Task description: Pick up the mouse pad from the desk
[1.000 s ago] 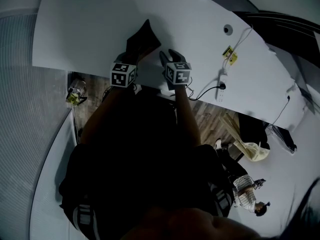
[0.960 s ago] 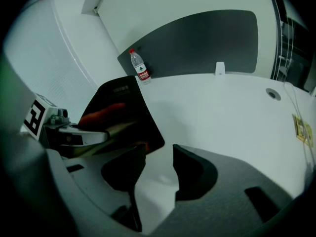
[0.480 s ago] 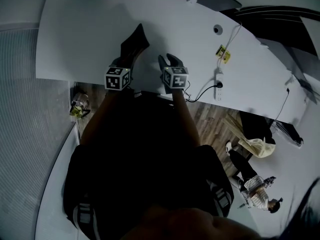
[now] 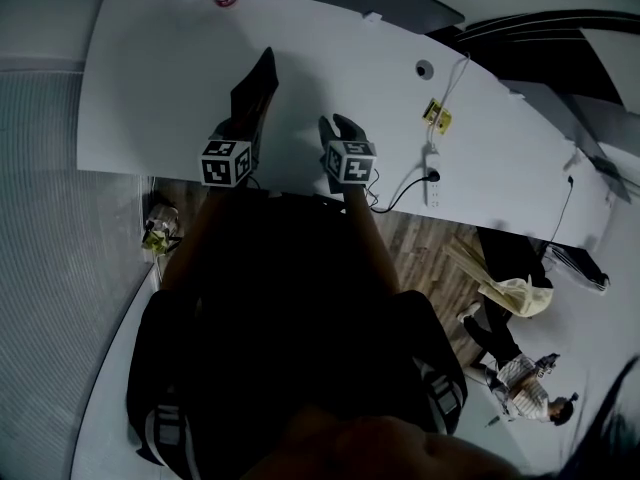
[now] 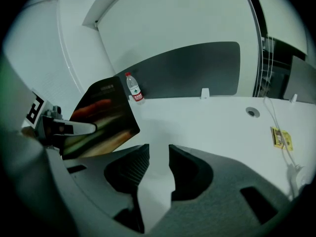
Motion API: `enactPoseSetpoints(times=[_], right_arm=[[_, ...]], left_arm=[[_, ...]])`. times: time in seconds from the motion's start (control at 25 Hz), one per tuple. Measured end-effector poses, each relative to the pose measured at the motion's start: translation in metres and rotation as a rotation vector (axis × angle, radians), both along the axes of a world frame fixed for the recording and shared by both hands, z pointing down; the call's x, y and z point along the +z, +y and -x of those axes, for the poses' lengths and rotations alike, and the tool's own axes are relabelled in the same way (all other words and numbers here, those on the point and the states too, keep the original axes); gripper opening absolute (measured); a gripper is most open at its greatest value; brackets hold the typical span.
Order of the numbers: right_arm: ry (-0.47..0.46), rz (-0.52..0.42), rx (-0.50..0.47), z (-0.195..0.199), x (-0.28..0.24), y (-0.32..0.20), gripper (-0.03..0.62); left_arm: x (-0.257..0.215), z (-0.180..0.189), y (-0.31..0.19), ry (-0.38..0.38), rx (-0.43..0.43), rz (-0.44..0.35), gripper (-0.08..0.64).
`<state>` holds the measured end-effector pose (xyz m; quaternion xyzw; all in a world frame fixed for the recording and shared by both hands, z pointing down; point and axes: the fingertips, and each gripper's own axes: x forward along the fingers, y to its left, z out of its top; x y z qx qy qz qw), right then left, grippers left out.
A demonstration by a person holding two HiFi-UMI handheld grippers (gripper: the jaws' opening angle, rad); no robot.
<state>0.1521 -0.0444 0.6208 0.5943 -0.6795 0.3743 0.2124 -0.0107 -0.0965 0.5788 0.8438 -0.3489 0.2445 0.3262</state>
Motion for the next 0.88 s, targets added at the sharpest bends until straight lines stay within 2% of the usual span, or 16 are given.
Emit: enactPoseSetpoints(times=[0.36, 0.56, 0.72, 0.88], right_arm=[[-0.003, -0.089, 0.065, -0.013, -0.035, -0.011, 0.097], [-0.001, -0.140, 0.093, -0.019, -0.056, -0.016, 0.079], [0.018, -0.190, 0.111, -0.025, -0.073, -0.016, 0.060], [0.028, -0.250, 0.136, -0.030, -0.097, -0.016, 0.044]], left_arm=[[-0.045, 0.006, -0.020, 0.029, -0.037, -0.104, 0.025], [-0.065, 0.004, -0.027, 0.044, -0.033, -0.159, 0.025], [-0.085, 0.000, -0.029, 0.044, -0.032, -0.233, 0.025], [-0.110, -0.007, -0.029, 0.076, -0.025, -0.286, 0.025]])
